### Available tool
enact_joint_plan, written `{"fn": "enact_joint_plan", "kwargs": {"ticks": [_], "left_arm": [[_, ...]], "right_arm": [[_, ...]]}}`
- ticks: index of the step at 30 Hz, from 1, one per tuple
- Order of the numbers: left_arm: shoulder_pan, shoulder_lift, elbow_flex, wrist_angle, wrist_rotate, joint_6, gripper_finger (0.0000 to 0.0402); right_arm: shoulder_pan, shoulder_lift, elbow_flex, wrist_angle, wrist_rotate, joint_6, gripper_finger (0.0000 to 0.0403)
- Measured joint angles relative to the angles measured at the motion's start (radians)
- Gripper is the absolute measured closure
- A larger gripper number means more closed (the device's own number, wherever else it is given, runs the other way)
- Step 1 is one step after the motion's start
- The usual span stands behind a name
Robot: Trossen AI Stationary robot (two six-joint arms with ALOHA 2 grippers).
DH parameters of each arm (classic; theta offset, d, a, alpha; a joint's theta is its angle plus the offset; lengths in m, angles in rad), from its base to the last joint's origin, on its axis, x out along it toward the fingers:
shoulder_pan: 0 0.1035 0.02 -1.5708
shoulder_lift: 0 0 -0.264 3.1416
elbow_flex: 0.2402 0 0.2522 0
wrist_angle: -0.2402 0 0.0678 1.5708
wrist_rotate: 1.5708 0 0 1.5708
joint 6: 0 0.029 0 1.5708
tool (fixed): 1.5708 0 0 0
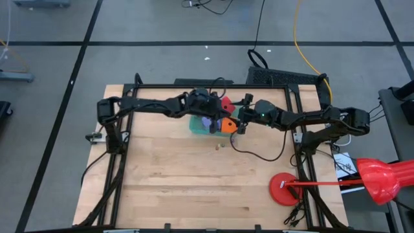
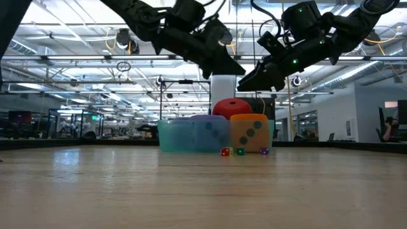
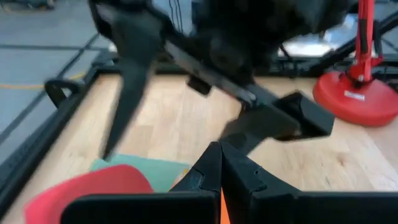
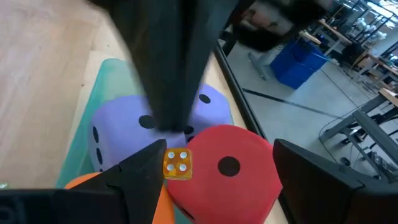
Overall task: Pick & Place Dice
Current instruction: Put the small orange dice into the basket
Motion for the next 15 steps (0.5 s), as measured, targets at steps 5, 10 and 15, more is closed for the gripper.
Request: {"fn": "enact_joint_plan", "kwargs": {"ticks": [5,10,15], "left_arm": [[0.000,0.040,0.036,-0.037,0.003,0.003,0.0399],[0.011,0.062,0.043,-0.056,-0.004,0.007,0.0396],[0.028,0.062,0.043,-0.096,-0.044,-0.008,0.0395]], "right_arm": [[0.000,0.000,0.000,0.000,0.000,0.000,0.0122],[-0.001,0.002,-0.002,-0.015,0.002,0.013,0.0122],[0.002,0.002,-0.002,-0.022,0.006,0.018,0.0122]]}}
